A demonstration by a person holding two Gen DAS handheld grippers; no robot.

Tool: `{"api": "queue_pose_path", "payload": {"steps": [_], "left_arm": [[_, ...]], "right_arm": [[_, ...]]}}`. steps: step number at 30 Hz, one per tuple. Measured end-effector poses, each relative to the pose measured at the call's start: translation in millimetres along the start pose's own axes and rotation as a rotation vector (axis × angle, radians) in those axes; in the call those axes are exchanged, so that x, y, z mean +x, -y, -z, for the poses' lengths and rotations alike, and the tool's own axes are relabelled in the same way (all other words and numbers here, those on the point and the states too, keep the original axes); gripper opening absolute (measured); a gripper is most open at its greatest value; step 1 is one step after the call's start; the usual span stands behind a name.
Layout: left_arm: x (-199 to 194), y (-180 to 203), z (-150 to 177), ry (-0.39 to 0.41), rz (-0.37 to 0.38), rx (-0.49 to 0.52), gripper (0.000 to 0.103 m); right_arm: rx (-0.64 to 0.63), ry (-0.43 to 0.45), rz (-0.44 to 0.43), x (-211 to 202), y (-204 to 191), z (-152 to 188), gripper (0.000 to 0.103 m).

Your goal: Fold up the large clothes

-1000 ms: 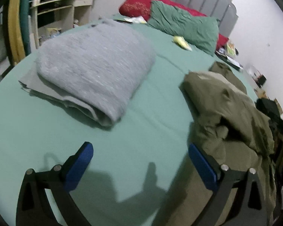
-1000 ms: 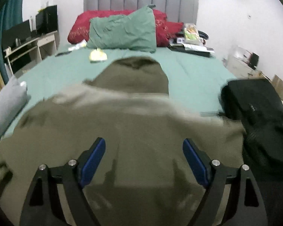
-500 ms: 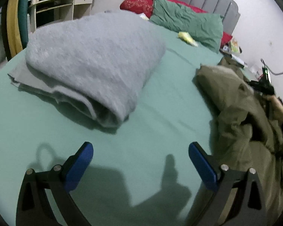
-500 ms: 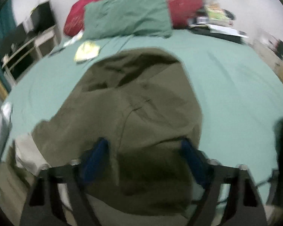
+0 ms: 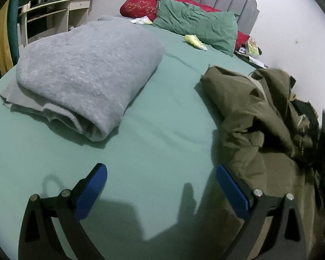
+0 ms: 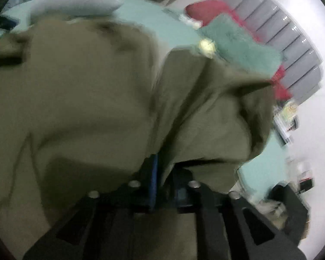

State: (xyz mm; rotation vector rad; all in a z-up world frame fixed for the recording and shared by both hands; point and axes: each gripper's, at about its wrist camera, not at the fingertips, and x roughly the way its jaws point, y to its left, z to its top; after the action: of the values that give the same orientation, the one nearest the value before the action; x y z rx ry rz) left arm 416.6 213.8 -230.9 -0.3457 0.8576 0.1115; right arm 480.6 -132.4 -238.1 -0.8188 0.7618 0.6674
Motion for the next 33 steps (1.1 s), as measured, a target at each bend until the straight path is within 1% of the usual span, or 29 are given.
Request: {"api": "queue_pose_path", "payload": {"steps": [1, 2, 4, 5, 6, 7, 9, 10, 11, 12, 13, 14, 15, 16, 17, 18, 19, 20, 21, 23, 24, 25, 26, 27, 28, 29, 30, 32, 33], "left_arm": [[-1.2, 0.7, -1.3, 0.001, 0.007, -0.006, 0.101], [-3.0, 2.3, -2.6, 0.003, 0.012, -0.012, 0.101], [-7.1, 5.0, -5.1, 0.019, 0.012, -0.011, 0.101], [-9.4, 5.3, -5.2, 0.027, 0.01, -0.005, 0.101], [-10.4, 5.4, -4.9, 0.031, 0.005, 0.0, 0.101], [-9.9, 4.8, -4.7, 0.033, 0.0, -0.001, 0.101], [-5.7, 4.2, -4.1, 0.03, -0.005, -0.004, 0.101], [-4.2, 3.4, -4.9, 0.032, -0.008, -0.001, 0.101], [-1.5, 2.7, -3.9, 0.037, -0.018, 0.007, 0.101], [1.6, 1.6, -2.2, 0.04, -0.03, 0.017, 0.101], [3.2, 0.1, -0.7, 0.04, -0.037, 0.021, 0.101], [5.6, -1.5, 0.5, 0.036, -0.042, 0.022, 0.101], [9.7, -3.1, 0.5, 0.024, -0.043, 0.018, 0.101], [12.5, -5.0, 0.2, 0.016, -0.039, 0.014, 0.101], [14.7, -6.2, 0.7, 0.01, -0.037, 0.011, 0.101], [17.1, -7.5, 2.4, 0.001, -0.037, 0.01, 0.101], [18.3, -8.2, 3.9, -0.005, -0.038, 0.012, 0.101], [19.4, -8.9, 5.1, -0.01, -0.038, 0.016, 0.101], [19.8, -9.0, 6.3, -0.015, -0.037, 0.02, 0.101], [16.6, -8.6, 5.8, -0.015, -0.029, 0.021, 0.101], [12.1, -7.5, 4.3, 0.0, -0.019, 0.024, 0.101], [8.9, -6.8, 2.9, 0.01, -0.019, 0.028, 0.101], [5.3, -5.5, 1.7, 0.02, -0.021, 0.033, 0.101], [1.6, -5.3, 0.7, 0.029, -0.019, 0.037, 0.101], [-2.0, -5.3, -0.3, 0.037, -0.014, 0.033, 0.101], [-4.1, -5.3, -1.5, 0.042, -0.007, 0.026, 0.101], [-6.7, -5.3, -2.4, 0.044, 0.004, 0.018, 0.101], [-13.4, -3.1, -3.8, 0.05, 0.024, 0.01, 0.101], [-17.2, -1.9, -4.3, 0.054, 0.035, 0.006, 0.101]], "right_arm": [[0.045, 0.01, -0.018, -6.0, 4.9, 5.5, 0.068], [0.126, 0.054, -0.051, -17.2, 20.4, 9.7, 0.073], [0.241, 0.115, -0.065, -28.7, 52.7, 9.3, 0.076], [0.302, 0.146, -0.048, -32.4, 74.5, 8.0, 0.078], [0.383, 0.182, -0.004, -32.3, 107.3, 5.1, 0.082], [0.423, 0.197, 0.015, -30.5, 122.7, 5.1, 0.086], [0.545, 0.229, 0.063, -13.8, 179.4, -3.7, 0.088], [0.594, 0.237, 0.071, -4.0, 200.8, -8.1, 0.088], [0.661, 0.257, 0.065, 12.6, 230.3, -14.8, 0.088], [0.702, 0.257, 0.049, 28.0, 250.5, -21.0, 0.088], [0.72, 0.251, 0.026, 36.5, 260.6, -23.8, 0.089], [0.725, 0.221, -0.026, 62.3, 277.7, -36.0, 0.089], [0.704, 0.187, -0.032, 82.8, 284.3, -50.8, 0.089], [0.679, 0.163, -0.034, 96.0, 289.5, -58.7, 0.089], [0.628, 0.117, -0.046, 116.3, 291.2, -70.9, 0.089], [0.601, 0.091, -0.053, 127.7, 289.3, -77.5, 0.089], [0.58, 0.069, -0.068, 138.6, 286.0, -82.8, 0.073], [0.568, 0.049, -0.109, 150.7, 283.3, -89.0, 0.05], [0.562, 0.033, -0.111, 154.1, 274.0, -93.7, 0.003], [0.516, 0.044, -0.028, 148.3, 259.9, -102.9, 0.004], [0.503, 0.052, 0.018, 138.2, 258.4, -106.7, 0.004], [0.474, 0.064, 0.1, 124.5, 256.0, -110.6, 0.004], [0.425, 0.09, 0.186, 101.7, 251.2, -116.1, 0.004], [0.36, 0.136, 0.3, 69.5, 246.7, -127.4, 0.003], [0.327, 0.168, 0.345, 46.0, 234.8, -131.5, 0.003], [0.255, 0.223, 0.404, 9.3, 221.7, -142.5, 0.003], [0.161, 0.262, 0.456, -18.6, 202.3, -149.9, 0.004], [0.001, 0.295, 0.5, -56.8, 162.4, -155.2, 0.004], [-0.113, 0.307, 0.519, -78.5, 128.5, -152.8, 0.004]]}}
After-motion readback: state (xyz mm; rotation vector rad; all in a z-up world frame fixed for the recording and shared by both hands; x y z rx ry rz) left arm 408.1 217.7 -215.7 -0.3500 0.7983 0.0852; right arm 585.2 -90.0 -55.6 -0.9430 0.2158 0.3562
